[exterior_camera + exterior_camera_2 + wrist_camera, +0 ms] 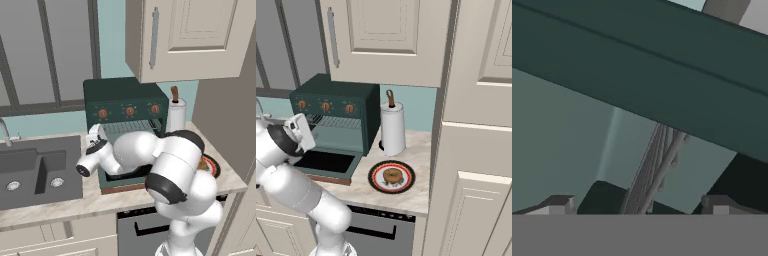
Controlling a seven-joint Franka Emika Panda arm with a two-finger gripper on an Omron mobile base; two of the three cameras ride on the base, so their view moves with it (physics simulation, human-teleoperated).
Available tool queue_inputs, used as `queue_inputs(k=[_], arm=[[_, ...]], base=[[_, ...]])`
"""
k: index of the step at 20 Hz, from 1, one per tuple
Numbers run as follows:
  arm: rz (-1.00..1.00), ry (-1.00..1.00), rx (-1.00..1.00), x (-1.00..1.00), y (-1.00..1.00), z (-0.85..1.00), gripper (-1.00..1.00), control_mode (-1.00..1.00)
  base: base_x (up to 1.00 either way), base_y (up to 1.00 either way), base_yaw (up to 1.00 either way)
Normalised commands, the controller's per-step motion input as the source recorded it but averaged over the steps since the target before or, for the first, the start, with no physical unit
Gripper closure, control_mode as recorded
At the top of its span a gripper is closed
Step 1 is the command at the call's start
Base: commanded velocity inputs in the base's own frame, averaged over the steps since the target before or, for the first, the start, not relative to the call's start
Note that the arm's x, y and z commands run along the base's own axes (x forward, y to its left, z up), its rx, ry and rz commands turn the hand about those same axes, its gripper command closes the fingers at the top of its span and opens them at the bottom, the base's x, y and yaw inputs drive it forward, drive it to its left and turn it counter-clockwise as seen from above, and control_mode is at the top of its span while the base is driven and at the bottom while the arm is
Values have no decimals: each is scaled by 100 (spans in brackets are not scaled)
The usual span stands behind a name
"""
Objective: Pick up the bagel from the plate, place it on the toaster oven rack, close the door, and set the timer.
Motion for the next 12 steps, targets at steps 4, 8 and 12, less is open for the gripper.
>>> queue_inputs(k=[4,8,12], arm=[[0,0,-1,25,0,-2,-100,-100],[0,0,-1,28,0,-2,-100,-100],[0,0,0,31,0,0,-100,-100]], base=[[0,0,0],[0,0,0],[0,0,0]])
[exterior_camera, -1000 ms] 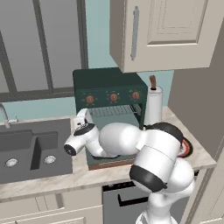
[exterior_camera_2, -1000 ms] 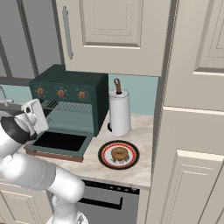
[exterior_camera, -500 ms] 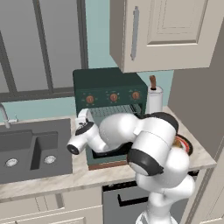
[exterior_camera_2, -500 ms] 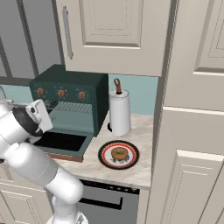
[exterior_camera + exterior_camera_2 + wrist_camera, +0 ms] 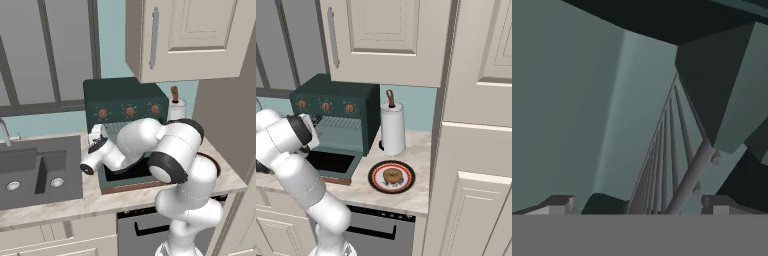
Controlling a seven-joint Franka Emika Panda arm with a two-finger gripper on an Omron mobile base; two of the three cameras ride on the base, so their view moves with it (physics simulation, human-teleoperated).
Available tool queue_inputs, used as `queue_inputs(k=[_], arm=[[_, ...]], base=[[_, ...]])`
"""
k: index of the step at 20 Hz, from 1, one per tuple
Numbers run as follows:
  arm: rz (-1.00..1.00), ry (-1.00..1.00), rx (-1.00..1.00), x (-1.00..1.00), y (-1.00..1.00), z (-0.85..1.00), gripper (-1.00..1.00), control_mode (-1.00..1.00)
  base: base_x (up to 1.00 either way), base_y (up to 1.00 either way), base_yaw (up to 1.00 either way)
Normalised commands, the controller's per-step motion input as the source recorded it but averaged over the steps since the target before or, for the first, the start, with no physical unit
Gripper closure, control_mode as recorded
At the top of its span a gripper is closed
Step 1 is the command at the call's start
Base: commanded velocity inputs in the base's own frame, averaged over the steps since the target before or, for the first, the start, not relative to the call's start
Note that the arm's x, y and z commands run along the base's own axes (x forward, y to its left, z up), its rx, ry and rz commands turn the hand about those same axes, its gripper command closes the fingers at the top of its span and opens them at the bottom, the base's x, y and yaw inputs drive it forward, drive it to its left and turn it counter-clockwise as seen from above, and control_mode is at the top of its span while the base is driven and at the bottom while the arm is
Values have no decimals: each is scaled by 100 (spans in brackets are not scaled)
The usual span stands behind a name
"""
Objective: Pick up the bagel from the plate, place it on the toaster oven rack, close the door, and set the timer.
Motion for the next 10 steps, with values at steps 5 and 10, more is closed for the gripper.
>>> queue_inputs(k=[5,10], arm=[[0,0,0,37,0,0,100,-100],[0,0,0,31,0,0,100,-100]], base=[[0,0,0],[0,0,0]])
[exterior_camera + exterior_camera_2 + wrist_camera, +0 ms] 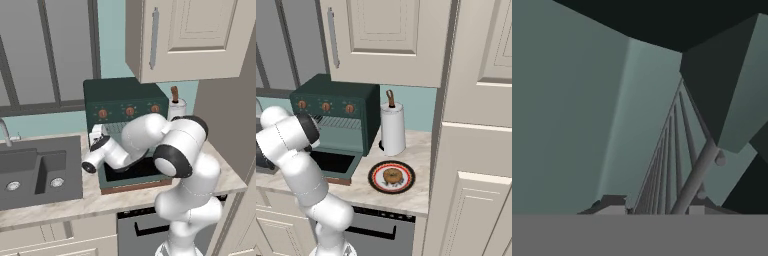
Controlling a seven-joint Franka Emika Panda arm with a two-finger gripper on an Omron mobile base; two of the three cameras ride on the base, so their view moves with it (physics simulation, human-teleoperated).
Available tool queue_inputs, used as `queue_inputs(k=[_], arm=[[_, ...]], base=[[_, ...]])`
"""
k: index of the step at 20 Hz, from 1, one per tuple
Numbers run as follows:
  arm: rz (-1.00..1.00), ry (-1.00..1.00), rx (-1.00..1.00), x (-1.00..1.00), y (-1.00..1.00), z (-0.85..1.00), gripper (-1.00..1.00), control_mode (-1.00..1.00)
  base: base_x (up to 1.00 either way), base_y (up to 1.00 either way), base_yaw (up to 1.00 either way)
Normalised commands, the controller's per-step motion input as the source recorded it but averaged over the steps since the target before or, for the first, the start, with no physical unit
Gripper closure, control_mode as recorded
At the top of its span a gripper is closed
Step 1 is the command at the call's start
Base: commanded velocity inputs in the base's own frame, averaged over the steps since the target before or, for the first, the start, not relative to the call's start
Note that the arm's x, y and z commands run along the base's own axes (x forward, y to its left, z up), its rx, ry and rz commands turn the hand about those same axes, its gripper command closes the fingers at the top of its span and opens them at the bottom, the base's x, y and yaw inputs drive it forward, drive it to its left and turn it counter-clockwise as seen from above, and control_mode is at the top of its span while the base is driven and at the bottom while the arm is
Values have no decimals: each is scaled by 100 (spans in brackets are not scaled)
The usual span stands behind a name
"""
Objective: Pick up the bagel from the plate, place it on the toaster oven rack, close the door, and set the timer.
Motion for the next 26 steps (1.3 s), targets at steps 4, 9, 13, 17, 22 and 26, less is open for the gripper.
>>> queue_inputs(k=[4,9,13,17,22,26], arm=[[0,1,0,17,0,0,100,-100],[0,11,0,1,0,0,100,-100],[0,19,0,-1,0,0,100,-100],[0,27,0,-17,0,0,100,-100],[0,29,1,-36,0,-1,100,-100],[0,30,1,-56,0,-4,100,-100]], base=[[0,0,0],[0,0,0],[0,0,0],[0,0,0],[0,0,0],[0,0,0]])
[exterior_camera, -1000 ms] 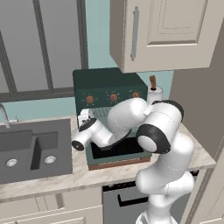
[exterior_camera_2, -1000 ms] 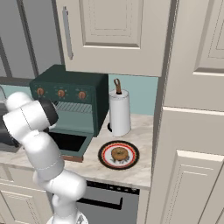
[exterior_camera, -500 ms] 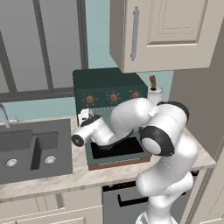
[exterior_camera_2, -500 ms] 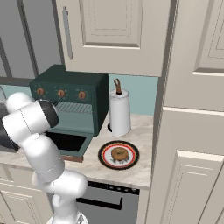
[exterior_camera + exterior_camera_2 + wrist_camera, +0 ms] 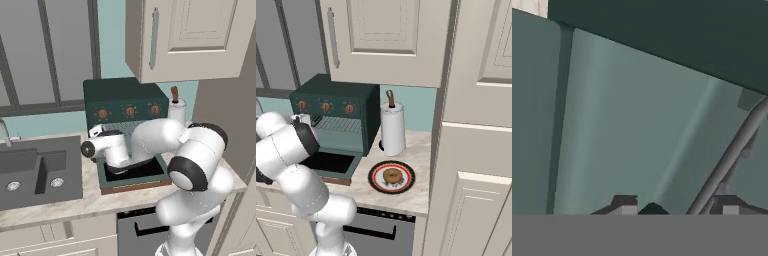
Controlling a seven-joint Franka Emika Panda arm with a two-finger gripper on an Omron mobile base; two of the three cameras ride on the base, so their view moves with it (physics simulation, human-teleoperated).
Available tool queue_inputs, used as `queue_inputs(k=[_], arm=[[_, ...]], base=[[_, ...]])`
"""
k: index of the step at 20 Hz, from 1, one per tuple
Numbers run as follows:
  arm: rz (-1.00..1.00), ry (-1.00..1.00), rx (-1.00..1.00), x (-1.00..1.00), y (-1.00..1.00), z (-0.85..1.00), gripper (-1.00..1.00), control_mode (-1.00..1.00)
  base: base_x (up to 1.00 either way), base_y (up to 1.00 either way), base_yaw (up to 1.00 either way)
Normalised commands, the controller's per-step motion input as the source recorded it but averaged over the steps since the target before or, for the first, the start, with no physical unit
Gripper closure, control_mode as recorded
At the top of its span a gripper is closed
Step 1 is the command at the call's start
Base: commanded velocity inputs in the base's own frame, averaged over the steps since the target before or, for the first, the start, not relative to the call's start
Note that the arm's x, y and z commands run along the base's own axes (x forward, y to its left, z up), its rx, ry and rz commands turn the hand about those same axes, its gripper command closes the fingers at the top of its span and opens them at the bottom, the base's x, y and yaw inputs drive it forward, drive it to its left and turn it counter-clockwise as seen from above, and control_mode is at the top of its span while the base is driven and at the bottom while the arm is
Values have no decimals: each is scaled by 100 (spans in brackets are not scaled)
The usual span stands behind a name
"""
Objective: Pick up the bagel from the plate, place it on the toaster oven rack, close the door, and set the timer.
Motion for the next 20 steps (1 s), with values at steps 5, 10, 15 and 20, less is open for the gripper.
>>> queue_inputs(k=[5,10,15,20], arm=[[0,37,3,-60,0,0,100,-100],[-3,42,4,-73,0,0,100,-100],[-4,40,4,-96,0,-4,100,-100],[-6,36,2,-100,0,-15,100,-100]], base=[[0,0,0],[0,0,0],[0,0,0],[0,0,0]])
